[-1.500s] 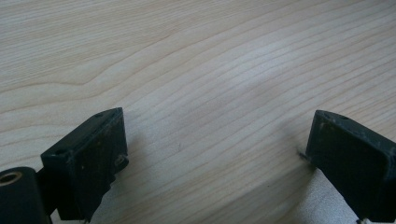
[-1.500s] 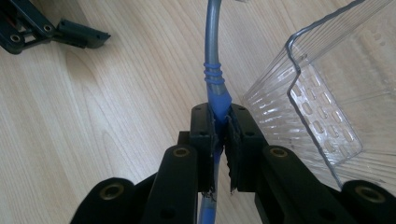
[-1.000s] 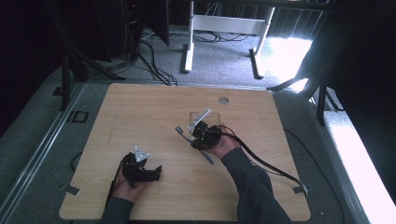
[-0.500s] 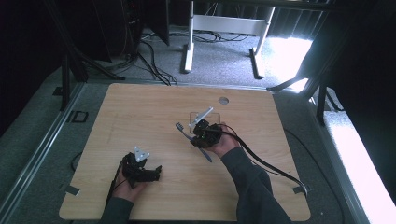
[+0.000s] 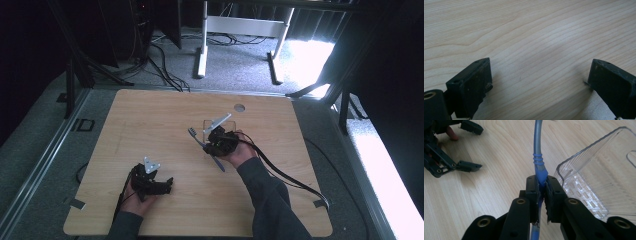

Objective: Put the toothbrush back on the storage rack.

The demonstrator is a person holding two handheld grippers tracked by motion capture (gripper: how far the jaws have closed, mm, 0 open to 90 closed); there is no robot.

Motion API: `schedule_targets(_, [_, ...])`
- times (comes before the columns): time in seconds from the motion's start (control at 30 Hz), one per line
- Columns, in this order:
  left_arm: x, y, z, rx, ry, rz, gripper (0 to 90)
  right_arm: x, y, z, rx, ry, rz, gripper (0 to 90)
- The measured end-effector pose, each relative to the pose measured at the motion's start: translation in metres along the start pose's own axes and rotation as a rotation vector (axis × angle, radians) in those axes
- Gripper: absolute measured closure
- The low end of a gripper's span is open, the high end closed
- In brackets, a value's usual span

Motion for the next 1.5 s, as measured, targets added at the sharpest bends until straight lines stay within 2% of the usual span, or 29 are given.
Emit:
schedule_targets(0.4, [0.0,0.0,0.0,0.0,0.0,0.0,5.5,-0.002,0.005,0.003,-0.066,-0.021,-0.004,81.5])
schedule_targets(0.7, [0.0,0.0,0.0,-0.001,0.002,-0.001,5.5,-0.003,0.011,0.005,-0.123,-0.042,0.011,81.5])
schedule_targets(0.9, [0.0,0.0,0.0,-0.001,0.001,0.0,5.5,-0.004,0.014,0.007,-0.148,-0.041,0.001,81.5])
schedule_targets(1.5, [0.0,0.0,0.0,0.0,0.001,0.0,5.5,-0.006,0.026,0.01,-0.224,-0.051,0.024,81.6])
Point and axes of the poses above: each handheld gripper's, and its own axes: y roughly backward along the jaws, z roughly out of its top, x roughly to its left, the point moved 3 cm from there along -y, roughly forward along the jaws, and after that the axes turned 5 degrees about z, right-handed, at the moved point
